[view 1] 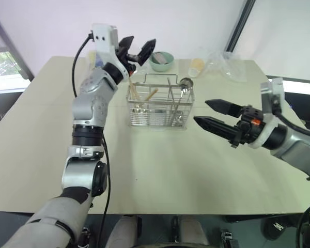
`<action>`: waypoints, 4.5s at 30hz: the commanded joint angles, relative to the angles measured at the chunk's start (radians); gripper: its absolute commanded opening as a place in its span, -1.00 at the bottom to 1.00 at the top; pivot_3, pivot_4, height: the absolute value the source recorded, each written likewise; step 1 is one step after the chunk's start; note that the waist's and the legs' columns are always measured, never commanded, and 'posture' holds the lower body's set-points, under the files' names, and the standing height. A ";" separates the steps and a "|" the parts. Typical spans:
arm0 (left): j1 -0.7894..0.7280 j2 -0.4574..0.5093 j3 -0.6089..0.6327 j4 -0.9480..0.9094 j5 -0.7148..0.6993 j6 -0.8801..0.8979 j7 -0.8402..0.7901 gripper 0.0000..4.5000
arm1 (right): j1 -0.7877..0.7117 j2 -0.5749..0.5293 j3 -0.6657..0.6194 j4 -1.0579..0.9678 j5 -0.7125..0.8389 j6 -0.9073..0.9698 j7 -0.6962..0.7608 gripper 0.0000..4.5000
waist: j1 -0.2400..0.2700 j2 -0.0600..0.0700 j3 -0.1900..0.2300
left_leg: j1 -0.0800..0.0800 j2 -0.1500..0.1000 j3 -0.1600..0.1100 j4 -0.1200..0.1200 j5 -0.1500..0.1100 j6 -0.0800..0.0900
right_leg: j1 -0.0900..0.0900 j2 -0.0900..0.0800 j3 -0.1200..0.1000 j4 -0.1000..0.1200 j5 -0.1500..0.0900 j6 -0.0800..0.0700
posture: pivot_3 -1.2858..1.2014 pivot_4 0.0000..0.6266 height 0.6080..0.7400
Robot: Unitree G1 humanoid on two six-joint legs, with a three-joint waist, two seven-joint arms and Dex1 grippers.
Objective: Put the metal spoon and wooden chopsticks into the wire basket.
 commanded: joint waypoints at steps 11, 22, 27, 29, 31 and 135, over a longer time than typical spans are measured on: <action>-0.197 0.408 -0.002 0.075 0.072 0.589 0.117 0.98 | -0.005 -0.018 0.070 -0.007 -0.122 -0.074 0.147 1.00 | 0.002 0.002 0.002 | 0.006 -0.001 -0.001 -0.004 0.000 0.000 | 0.005 0.002 -0.002 0.001 0.000 0.001 | 0.03 -0.52 -0.59; -0.041 0.499 -0.253 0.065 0.108 0.888 -0.077 0.98 | 0.071 -0.091 0.123 -0.038 -0.311 -0.176 0.369 1.00 | 0.001 -0.001 0.008 | 0.012 -0.001 -0.002 -0.005 0.000 0.000 | 0.009 0.000 -0.001 -0.001 -0.001 0.001 | 0.03 -0.52 -0.59; 0.012 0.497 -0.319 0.067 0.147 0.896 -0.096 0.98 | 0.076 -0.091 0.112 -0.043 -0.340 -0.191 0.387 1.00 | 0.001 -0.001 0.008 | 0.012 0.000 -0.002 -0.007 -0.001 0.000 | 0.008 0.000 0.000 -0.001 -0.001 0.001 | 0.03 -0.52 -0.59; 0.019 0.497 -0.330 0.091 0.166 0.885 -0.090 0.98 | 0.079 -0.083 0.101 -0.045 -0.331 -0.186 0.376 1.00 | 0.002 -0.001 0.009 | 0.012 0.000 -0.002 -0.007 -0.001 -0.001 | 0.008 0.000 0.000 -0.001 -0.001 0.001 | 0.03 -0.52 -0.59; 0.023 0.498 -0.335 0.109 0.182 0.870 -0.094 0.98 | 0.087 -0.077 0.098 -0.050 -0.331 -0.186 0.368 1.00 | 0.002 0.000 0.009 | 0.012 0.000 -0.002 -0.007 -0.001 -0.001 | 0.008 0.000 0.000 -0.002 -0.001 0.000 | 0.03 -0.52 -0.59; 0.146 0.536 -0.030 -0.260 0.012 0.183 -0.376 0.73 | 0.005 -0.154 -0.007 0.162 -0.420 -0.192 0.319 1.00 | 0.003 0.004 0.011 | 0.014 0.001 0.001 -0.016 0.005 -0.009 | 0.011 0.001 0.000 -0.014 0.004 0.004 | 0.03 -0.52 -0.59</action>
